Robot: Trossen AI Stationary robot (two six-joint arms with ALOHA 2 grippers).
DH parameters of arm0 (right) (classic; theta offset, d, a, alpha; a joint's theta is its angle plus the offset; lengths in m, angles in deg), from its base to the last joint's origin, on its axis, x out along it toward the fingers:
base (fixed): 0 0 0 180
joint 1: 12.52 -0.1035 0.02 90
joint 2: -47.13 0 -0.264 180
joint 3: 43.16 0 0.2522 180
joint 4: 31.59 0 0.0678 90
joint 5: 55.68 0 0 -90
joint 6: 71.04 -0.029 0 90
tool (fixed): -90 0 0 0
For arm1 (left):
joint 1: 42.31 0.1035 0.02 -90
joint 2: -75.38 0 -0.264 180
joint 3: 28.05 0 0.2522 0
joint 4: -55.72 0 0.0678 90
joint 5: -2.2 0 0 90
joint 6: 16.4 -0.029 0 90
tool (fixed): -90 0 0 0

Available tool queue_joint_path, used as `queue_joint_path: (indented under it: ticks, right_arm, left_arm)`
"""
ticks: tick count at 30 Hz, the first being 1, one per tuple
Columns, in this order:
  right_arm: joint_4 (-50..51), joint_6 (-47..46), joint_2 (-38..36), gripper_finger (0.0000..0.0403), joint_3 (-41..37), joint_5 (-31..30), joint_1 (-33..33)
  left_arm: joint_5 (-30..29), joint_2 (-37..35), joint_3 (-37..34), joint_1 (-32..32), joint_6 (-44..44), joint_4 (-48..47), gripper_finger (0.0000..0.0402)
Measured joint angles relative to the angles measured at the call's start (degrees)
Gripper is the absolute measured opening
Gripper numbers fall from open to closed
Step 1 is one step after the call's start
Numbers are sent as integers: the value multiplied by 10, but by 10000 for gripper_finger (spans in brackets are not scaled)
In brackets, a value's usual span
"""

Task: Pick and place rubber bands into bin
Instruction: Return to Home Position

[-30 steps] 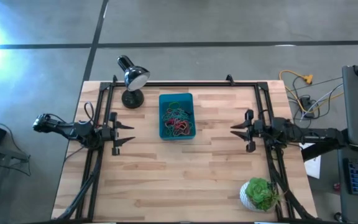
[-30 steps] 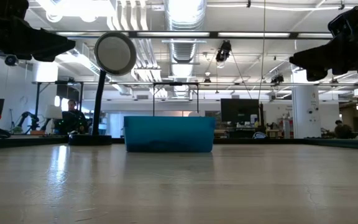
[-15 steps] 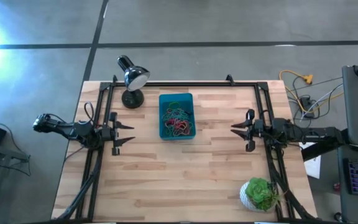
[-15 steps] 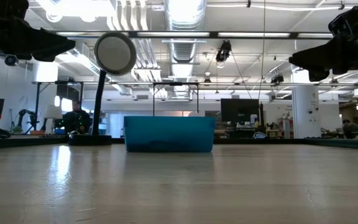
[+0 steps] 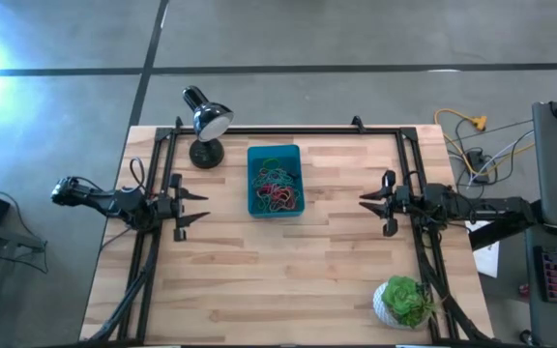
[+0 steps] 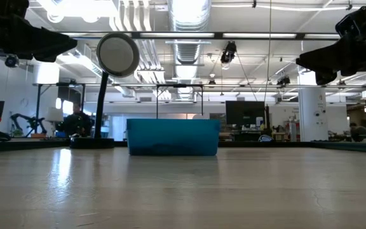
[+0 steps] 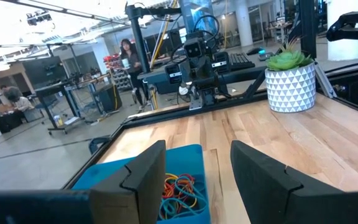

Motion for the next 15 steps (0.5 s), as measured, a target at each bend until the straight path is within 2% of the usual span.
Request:
queue_joint_path:
  ticks: [9,15]
  right_arm:
    - [0,2,1,82,0,0,0]
    - [0,2,1,82,0,0,0]
  left_arm:
    - [-2,0,0,0,2,1,167]
    - [-25,0,0,0,4,0,167]
